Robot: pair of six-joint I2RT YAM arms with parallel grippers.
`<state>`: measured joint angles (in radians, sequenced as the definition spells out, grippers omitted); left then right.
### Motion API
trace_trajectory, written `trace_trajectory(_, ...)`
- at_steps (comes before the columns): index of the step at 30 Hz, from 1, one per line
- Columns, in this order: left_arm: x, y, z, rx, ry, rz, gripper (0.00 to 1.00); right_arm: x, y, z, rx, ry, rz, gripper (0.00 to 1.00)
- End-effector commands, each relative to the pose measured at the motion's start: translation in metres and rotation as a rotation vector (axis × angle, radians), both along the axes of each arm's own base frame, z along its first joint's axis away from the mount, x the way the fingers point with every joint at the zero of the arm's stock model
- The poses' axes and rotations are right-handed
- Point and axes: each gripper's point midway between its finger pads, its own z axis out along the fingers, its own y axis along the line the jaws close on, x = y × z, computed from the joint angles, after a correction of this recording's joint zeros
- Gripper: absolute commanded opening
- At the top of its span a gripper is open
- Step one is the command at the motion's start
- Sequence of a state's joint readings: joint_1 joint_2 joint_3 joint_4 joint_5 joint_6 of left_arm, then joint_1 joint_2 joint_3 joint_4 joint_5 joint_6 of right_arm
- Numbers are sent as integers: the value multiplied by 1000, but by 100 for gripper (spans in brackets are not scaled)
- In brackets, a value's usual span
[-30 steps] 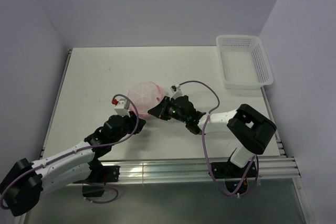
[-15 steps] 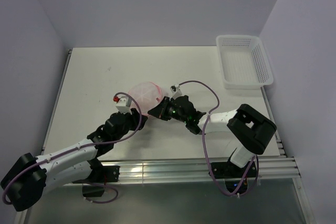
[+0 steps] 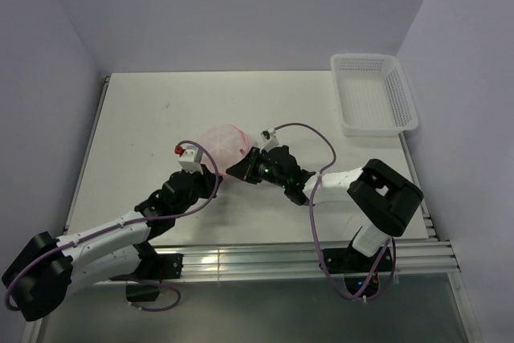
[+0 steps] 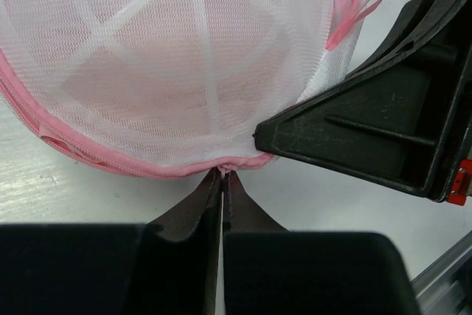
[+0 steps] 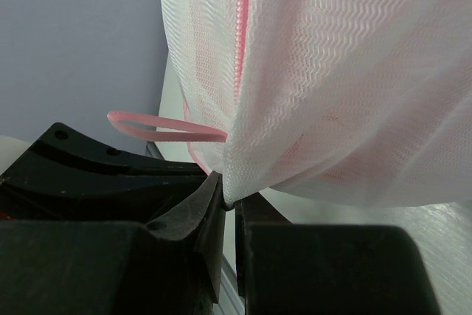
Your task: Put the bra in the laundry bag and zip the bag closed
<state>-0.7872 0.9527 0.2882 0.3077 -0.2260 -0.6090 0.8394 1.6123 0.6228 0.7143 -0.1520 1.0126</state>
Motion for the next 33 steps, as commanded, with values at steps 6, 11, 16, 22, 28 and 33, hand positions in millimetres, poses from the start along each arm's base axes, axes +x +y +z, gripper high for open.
trace_trajectory(6,16,7,36,-46,-92,84,0,5,6,27,60,-55,16,0)
trace_trajectory(11,25,37,20,61,-44,233,0,12,-13,21,21,-62,1,0)
trace_trajectory(16,34,72,6,82,12,373,0,12,-30,10,-42,-71,52,0)
trace_trajectory(22,41,88,21,18,5,424,0,24,-49,-9,-131,-38,23,0)
trace_trajectory(28,23,65,33,-148,12,321,0,36,-40,8,-142,-66,-8,89)
trace_trajectory(33,15,63,26,-233,51,357,0,22,-45,22,-111,-91,-75,99)
